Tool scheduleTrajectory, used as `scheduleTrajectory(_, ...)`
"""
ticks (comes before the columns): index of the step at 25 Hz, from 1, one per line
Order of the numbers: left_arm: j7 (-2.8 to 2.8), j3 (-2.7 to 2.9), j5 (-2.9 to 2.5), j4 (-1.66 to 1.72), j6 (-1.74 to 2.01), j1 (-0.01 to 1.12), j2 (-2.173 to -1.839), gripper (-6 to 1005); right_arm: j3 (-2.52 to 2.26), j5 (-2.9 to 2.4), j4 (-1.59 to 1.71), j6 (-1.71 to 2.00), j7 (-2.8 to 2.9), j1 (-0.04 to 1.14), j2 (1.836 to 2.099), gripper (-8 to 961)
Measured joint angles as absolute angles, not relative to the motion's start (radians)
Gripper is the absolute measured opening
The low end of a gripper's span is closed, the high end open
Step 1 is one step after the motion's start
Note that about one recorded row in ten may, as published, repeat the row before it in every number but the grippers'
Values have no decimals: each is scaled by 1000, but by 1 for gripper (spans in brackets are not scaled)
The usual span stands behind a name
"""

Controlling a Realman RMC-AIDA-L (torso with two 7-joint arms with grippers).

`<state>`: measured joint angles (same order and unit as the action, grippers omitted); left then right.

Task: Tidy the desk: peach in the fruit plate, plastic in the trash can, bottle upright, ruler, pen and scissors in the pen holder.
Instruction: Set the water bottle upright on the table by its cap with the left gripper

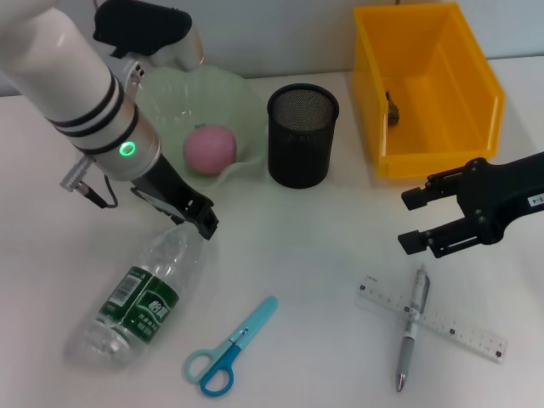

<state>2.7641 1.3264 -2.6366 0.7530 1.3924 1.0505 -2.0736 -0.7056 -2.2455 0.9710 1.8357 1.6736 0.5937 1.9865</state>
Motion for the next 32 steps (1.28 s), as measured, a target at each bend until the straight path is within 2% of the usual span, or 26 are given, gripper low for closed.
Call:
scheduleTrajectory(26,2622,1130,-2632,981,1640,945,-2060,434,-697,-2240,972,1835,1678,598,1986,761)
scheduleTrajectory(32,2621,1115,-2633,1034,1671,913,-2048,434,-696,-2240,975,1835,1678,598,1986,760)
